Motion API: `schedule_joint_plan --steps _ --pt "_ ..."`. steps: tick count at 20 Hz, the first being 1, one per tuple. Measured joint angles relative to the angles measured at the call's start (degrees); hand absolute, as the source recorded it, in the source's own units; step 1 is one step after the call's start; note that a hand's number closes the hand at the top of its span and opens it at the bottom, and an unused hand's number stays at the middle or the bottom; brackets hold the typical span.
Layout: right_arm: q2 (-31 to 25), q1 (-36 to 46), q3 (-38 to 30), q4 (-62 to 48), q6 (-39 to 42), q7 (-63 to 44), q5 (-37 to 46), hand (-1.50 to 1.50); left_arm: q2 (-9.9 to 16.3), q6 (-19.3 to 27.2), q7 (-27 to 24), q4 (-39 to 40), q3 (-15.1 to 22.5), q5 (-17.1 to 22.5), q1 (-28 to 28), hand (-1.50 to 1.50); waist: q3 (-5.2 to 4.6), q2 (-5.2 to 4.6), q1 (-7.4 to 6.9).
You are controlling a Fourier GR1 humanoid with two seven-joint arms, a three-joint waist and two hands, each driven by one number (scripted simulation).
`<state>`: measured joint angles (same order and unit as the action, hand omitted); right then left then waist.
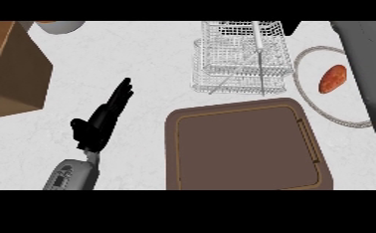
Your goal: Pick the lemon from the tray and place it in the tiered basket
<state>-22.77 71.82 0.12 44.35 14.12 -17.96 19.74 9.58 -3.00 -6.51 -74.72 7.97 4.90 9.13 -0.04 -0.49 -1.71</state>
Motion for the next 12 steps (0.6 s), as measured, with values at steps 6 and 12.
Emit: schedule_joint_plan --steps 6,12 --pt "5.1 3.8 -0.4 -8.3 -3.7 3.4 2.0 1.50 0.2 -0.7 0.6 -1.8 -0.3 -0.1 -1.0 0.00 0.00 0.03 -0.05" --pt "8.4 6.1 -3.6 -14.6 -4.3 5.0 0.0 1.50 -0.4 -0.8 0.8 -1.3 -0.9 -0.1 -0.4 0.00 0.01 0.03 0.09"
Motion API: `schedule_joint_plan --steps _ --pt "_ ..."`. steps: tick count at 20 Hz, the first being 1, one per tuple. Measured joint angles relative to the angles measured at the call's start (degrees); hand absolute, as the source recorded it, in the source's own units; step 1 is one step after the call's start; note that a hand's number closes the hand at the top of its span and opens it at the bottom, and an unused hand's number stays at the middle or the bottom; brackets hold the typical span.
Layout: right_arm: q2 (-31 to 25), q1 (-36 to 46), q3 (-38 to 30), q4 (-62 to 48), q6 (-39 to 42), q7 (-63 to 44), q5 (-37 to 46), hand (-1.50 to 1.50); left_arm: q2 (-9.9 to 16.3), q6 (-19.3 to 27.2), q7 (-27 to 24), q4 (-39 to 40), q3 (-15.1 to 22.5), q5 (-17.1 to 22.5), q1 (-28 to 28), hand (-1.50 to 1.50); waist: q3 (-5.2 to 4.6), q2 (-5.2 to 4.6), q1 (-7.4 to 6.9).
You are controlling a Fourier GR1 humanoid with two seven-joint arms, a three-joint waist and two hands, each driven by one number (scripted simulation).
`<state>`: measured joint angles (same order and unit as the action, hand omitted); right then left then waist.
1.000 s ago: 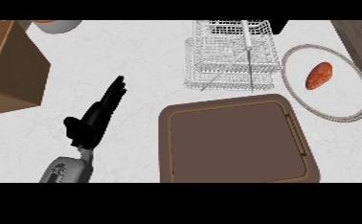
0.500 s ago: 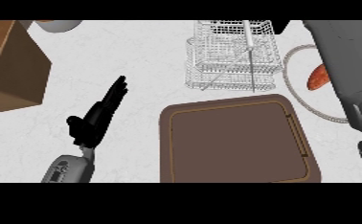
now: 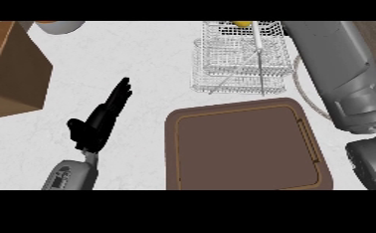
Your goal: Pick the lemon from the tray and place it in the tiered basket
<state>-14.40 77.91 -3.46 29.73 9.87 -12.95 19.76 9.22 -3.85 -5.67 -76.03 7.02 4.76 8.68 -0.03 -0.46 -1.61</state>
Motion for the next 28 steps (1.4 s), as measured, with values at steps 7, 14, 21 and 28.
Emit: schedule_joint_plan --steps 7,14,21,28 --pt "2.4 1.9 -6.8 -5.3 2.0 -9.9 -6.8 -1.50 -0.5 0.9 0.9 -1.7 0.4 -0.9 -1.1 0.00 0.01 0.20 0.27" --pt "1.8 2.4 -11.4 -4.5 -2.1 -12.7 -10.7 -1.50 -0.4 0.2 0.4 -2.0 0.0 -1.0 -2.2 0.00 0.01 0.30 0.69" --pt "-4.3 0.5 -11.7 -1.4 -15.5 -10.1 -6.6 -1.50 -0.3 0.1 0.2 -1.9 -0.4 -1.2 -2.2 0.00 0.00 0.33 1.17" --pt "-15.2 -5.0 -18.1 1.0 -18.9 -2.9 -9.5 -1.50 -0.8 0.4 0.7 -2.5 -0.3 -1.4 -2.5 0.00 0.08 0.26 1.40"
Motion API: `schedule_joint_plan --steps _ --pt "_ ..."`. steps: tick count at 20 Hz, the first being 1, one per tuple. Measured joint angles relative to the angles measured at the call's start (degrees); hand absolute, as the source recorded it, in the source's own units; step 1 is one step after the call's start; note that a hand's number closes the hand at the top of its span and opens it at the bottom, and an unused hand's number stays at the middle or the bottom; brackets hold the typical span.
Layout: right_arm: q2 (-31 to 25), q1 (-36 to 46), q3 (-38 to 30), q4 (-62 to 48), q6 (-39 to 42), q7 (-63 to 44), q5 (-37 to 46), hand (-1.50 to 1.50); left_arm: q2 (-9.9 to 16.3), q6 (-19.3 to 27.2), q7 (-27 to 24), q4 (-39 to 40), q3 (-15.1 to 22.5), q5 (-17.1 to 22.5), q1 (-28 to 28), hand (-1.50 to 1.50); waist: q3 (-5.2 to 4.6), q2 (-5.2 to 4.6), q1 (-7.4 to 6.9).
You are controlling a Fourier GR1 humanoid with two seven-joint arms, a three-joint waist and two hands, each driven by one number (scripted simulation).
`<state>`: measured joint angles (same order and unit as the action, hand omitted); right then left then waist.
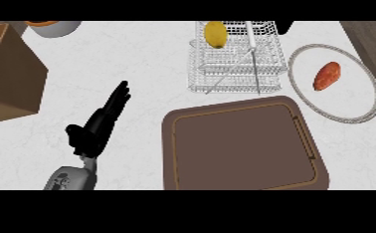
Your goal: Pick the lemon from the tray and place it in the tiered basket
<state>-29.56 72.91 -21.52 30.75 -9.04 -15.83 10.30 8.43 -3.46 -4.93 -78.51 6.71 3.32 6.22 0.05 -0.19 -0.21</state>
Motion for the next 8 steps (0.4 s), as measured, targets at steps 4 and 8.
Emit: schedule_joint_plan --steps 4,8 --pt "-6.9 -4.5 -5.2 -0.5 4.8 4.6 -4.4 -1.50 -0.4 0.4 0.0 -0.2 0.0 -0.4 -0.1 0.00 0.02 -0.07 0.00" --pt "-14.5 -8.7 -8.3 -2.9 12.2 8.4 -6.9 -1.50 -0.3 0.0 0.0 0.6 -0.1 -0.6 0.9 0.00 0.04 -0.24 -0.16"
